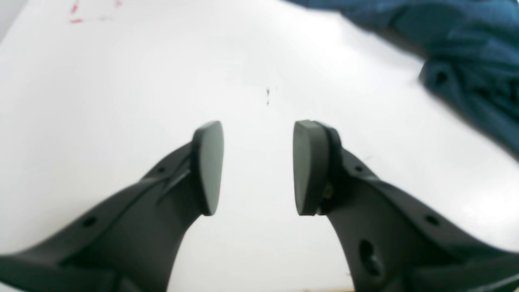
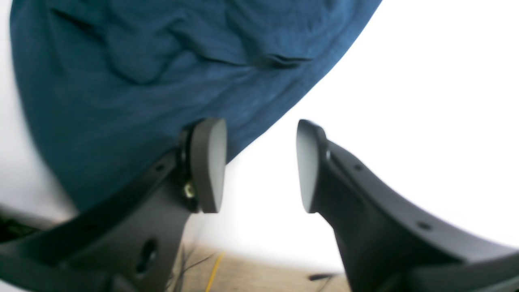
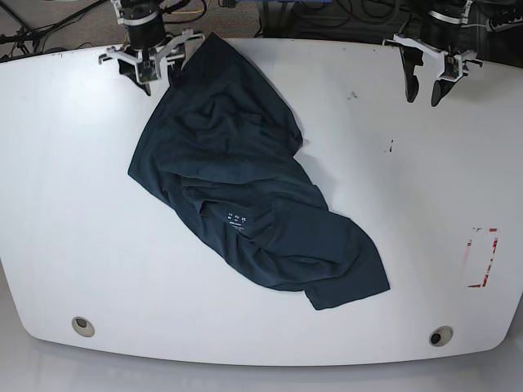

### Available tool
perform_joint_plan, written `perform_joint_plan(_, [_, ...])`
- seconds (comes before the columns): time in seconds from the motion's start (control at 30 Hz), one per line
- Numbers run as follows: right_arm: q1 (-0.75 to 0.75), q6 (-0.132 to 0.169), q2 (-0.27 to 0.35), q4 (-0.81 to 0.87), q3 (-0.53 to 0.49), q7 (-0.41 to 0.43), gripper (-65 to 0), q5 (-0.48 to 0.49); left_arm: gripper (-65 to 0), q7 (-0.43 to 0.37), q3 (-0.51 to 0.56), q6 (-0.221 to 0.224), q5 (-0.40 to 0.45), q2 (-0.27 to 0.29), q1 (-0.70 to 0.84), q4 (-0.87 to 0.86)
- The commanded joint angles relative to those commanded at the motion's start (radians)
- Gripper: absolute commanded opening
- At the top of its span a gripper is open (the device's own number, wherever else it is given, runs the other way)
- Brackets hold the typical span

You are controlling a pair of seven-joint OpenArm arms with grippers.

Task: Fold the T-shirt properly
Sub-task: 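Lower the right gripper onto the T-shirt's shoulder edge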

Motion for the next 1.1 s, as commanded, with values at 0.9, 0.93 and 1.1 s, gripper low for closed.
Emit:
perform_joint_plan(0.9, [0.249, 0.038, -0.011, 0.007, 0.051, -0.211, -29.8, 0.192, -27.2, 0.022, 0.005, -0.008, 0.029, 0.043, -0.103, -0.020])
perform_joint_plan(0.93, [0.245, 0.046, -0.012, 0.009, 0.056, -0.221, -28.3, 0.214, -27.2, 0.024, 0.005, -0.009, 0.031, 0.049, -0.101, -0.020])
perform_joint_plan(1.1, [0.260, 0.071, -0.014, 0.007, 0.074, -0.281, -21.9, 0.282, -27.4, 0.069, 0.006, -0.012, 0.022, 0.062, -0.131, -0.015])
